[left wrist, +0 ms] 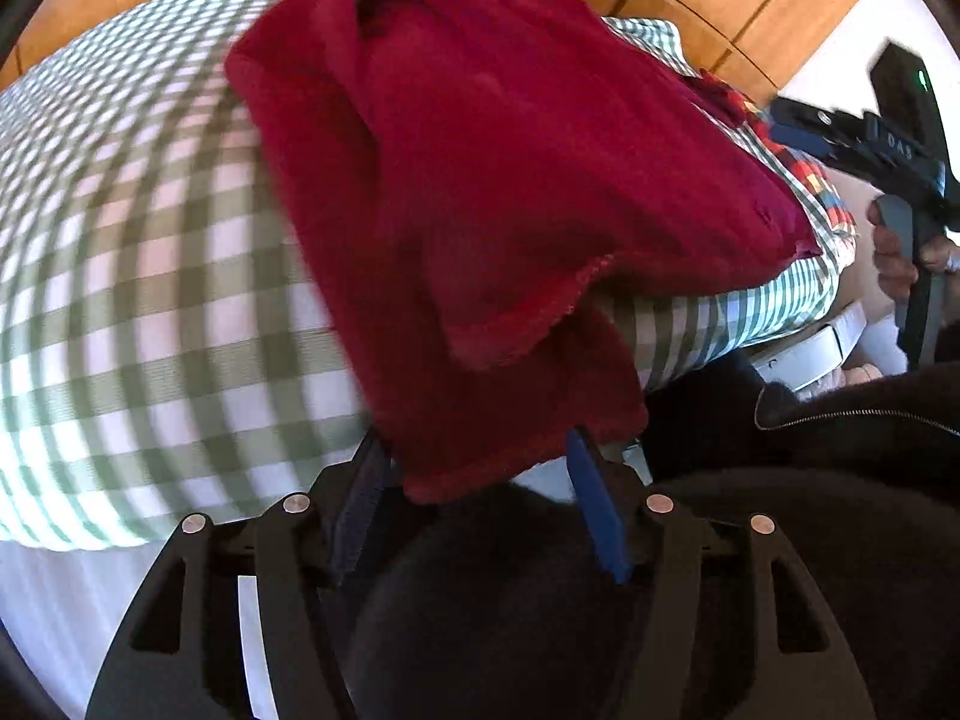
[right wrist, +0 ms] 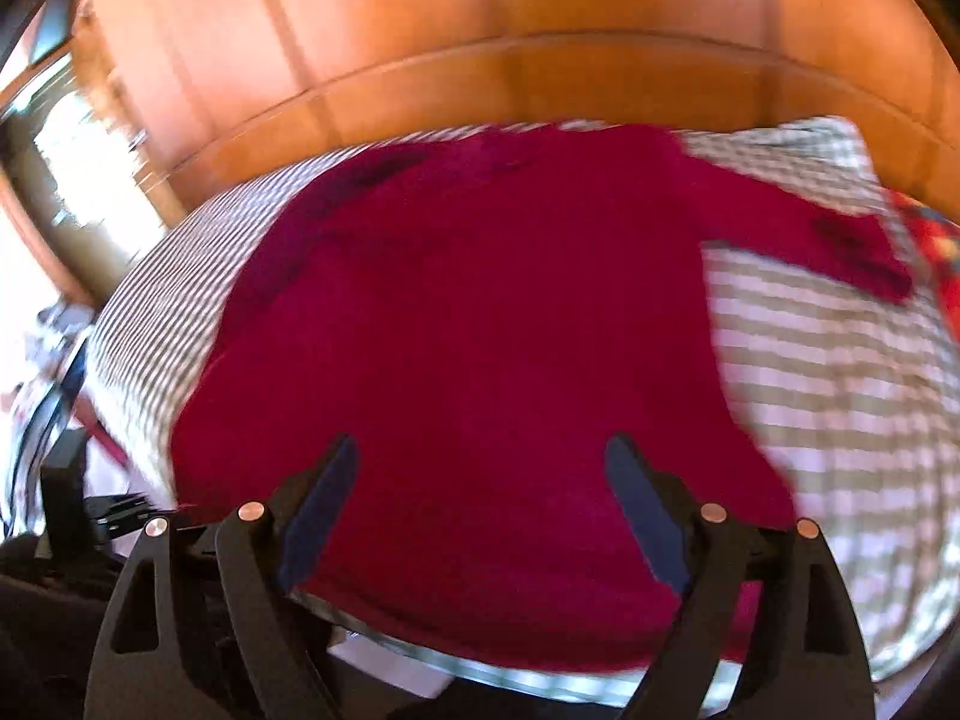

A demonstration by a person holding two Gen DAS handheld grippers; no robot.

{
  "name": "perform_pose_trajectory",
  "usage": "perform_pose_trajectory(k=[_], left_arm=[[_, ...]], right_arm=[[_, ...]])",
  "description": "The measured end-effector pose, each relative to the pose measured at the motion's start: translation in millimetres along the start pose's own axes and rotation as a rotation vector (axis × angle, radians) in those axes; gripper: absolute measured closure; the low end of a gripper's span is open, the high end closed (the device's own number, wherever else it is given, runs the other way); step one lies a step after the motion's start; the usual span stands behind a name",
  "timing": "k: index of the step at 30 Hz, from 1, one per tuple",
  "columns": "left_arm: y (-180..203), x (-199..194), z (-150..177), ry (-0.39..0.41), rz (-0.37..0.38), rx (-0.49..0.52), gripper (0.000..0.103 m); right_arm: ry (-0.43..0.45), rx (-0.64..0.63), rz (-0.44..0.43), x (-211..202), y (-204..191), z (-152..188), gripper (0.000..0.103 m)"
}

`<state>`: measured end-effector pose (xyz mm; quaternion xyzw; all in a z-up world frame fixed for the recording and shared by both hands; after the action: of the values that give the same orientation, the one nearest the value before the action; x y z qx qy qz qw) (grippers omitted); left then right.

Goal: Fold small clothes

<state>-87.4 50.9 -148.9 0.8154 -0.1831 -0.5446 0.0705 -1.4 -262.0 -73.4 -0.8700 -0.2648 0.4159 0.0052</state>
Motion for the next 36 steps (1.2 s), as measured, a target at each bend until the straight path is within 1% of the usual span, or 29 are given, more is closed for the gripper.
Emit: perform_pose_trajectory(k=[2,3,4,5,6,7,8,10,11,12,13,14,15,17,18,20,22,23,26,27,29,31,33,35,36], left_arm=[[2,10,1,-0.01,-0.055,0.015,0.044],[5,14,-1,-0.006,-0.093,0.04,0.045],[5,15,-1,-0.002,-0.12,0.055,0.056],[3,14,0,0.002,-0.148,0.063,0.084],[-2,7,1,0.006,-0.125,0.061,0.098],[-8,-3,2,0.024,-0.081,0.032,0.098],[-16,-16,3,0.051,-0.066,0.01,0.098],[-43,-57,1,0.137,-0.013,-0.073,0.098],[-63,-86,-3,0.229,0.02,-0.156,0.098],[-78,-104,-5,0.291,0.033,-0.213,0.098],[-96,-124,-8,0.365,0.044,-0.278,0.098],[-117,-149,-12,0.455,0.025,-0.343,0.098],[-131,-165,-16,0.514,0.019,-0.392,0.098],[-163,-192,-25,0.618,0.038,-0.491,0.098],[-179,-203,-33,0.657,0.007,-0.529,0.098],[-204,-216,-54,0.692,-0.05,-0.572,0.098],[-234,-223,-87,0.706,-0.104,-0.614,0.098],[-241,-224,-97,0.707,-0.116,-0.622,0.098],[-269,-227,-148,0.703,-0.17,-0.668,0.098],[-280,-230,-168,0.711,-0.186,-0.696,0.098],[-297,-238,-195,0.734,-0.219,-0.734,0.098],[-309,-245,-228,0.756,-0.261,-0.762,0.098],[-327,-236,-258,0.732,-0.277,-0.802,0.098],[-334,-221,-278,0.684,-0.353,-0.809,0.097],[-339,-207,-285,0.639,-0.374,-0.825,0.094]], right_arm=[[-0.013,-0.021,-0.029,16,-19,-2,0.019],[-0.02,-0.027,-0.038,24,-25,-2,0.019],[-0.027,-0.03,-0.043,30,-29,-2,0.019],[-0.038,-0.036,-0.046,36,-33,-1,0.019],[-0.046,-0.046,-0.042,43,-36,0,0.019],[-0.05,-0.055,-0.035,43,-38,0,0.02],[-0.053,-0.063,-0.03,44,-39,-1,0.02],[-0.051,-0.065,-0.035,47,-37,-3,0.02],[-0.054,-0.065,-0.041,49,-35,-4,0.02],[-0.057,-0.066,-0.043,51,-35,-4,0.021],[-0.063,-0.066,-0.045,54,-34,-4,0.023],[-0.07,-0.066,-0.048,56,-36,-3,0.025],[-0.076,-0.07,-0.055,58,-37,-2,0.026],[-0.08,-0.091,-0.075,58,-41,0,0.026],[-0.082,-0.108,-0.08,59,-45,1,0.026],[-0.087,-0.126,-0.085,63,-51,3,0.026],[-0.102,-0.13,-0.084,68,-53,4,0.026],[-0.107,-0.131,-0.084,71,-54,4,0.026],[-0.134,-0.138,-0.078,80,-55,6,0.026],[-0.143,-0.141,-0.072,84,-54,7,0.026],[-0.158,-0.137,-0.071,90,-54,8,0.026],[-0.165,-0.134,-0.07,93,-50,8,0.026],[-0.165,-0.126,-0.075,95,-48,7,0.026],[-0.166,-0.123,-0.078,97,-49,7,0.025],[-0.165,-0.12,-0.079,98,-49,7,0.025]])
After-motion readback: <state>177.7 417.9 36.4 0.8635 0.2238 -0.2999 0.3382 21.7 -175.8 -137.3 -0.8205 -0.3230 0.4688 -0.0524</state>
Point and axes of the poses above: each gripper's, at about its wrist camera, not at the fingertips, and x roughly the way its jaws point, y to its right, z to its underside, the point moved 2 cm from there along x, roughly the way its jaws point, and after that the axes turned 1 degree about -x, right-handed, at the moved point
